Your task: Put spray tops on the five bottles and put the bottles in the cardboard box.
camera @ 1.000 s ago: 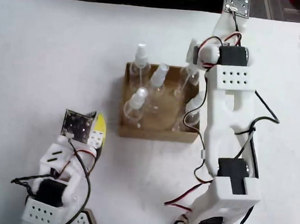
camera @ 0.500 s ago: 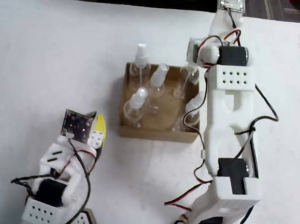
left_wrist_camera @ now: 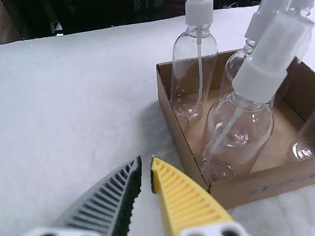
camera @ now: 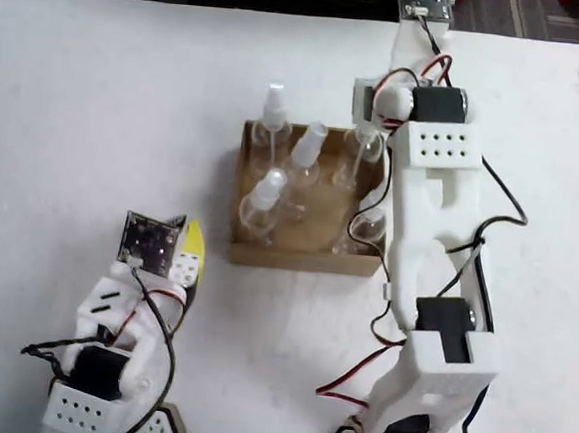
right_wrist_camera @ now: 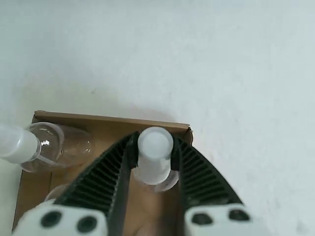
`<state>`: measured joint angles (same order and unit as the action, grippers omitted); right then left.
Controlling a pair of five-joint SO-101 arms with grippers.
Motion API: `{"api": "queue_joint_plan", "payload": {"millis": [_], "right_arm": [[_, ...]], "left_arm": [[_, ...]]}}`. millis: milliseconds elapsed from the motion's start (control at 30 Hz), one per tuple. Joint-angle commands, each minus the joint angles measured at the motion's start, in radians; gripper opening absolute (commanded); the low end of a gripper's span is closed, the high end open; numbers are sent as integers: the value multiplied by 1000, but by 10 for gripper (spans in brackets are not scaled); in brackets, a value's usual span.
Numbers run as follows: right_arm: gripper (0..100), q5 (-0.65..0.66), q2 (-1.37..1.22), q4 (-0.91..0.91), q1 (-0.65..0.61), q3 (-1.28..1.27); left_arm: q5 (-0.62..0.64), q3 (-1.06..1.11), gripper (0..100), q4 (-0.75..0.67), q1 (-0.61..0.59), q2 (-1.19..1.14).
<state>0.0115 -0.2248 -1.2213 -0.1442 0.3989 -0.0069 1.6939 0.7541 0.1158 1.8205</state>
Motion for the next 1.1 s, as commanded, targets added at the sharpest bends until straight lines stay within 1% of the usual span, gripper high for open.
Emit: {"api": "queue_joint_plan", "payload": {"millis": [0,133,233,300,667,733,900,967,1067], "right_arm": [[16,17,-7,2,-5,20],[16,20,-7,-30,-10,23],[16,78,-10,-36,-10,23],[16,94,-15,-33,-4,23],[24,101,-5,-38,-12,25],[60,101,-4,-39,-12,25],[214,95,15,-39,-12,23],[231,100,33,-39,-12,23],[217,101,68,-39,-12,23]], "left_arm": [[-12,-2,42,3,15,8],[-12,-2,42,3,15,8],[-12,-2,42,3,15,8],[-12,-2,42,3,15,8],[-12,-3,42,3,15,8],[-12,-3,42,3,15,8],[-12,-3,42,3,15,8],[-12,-3,42,3,15,8],[-12,-3,42,3,15,8]]}}
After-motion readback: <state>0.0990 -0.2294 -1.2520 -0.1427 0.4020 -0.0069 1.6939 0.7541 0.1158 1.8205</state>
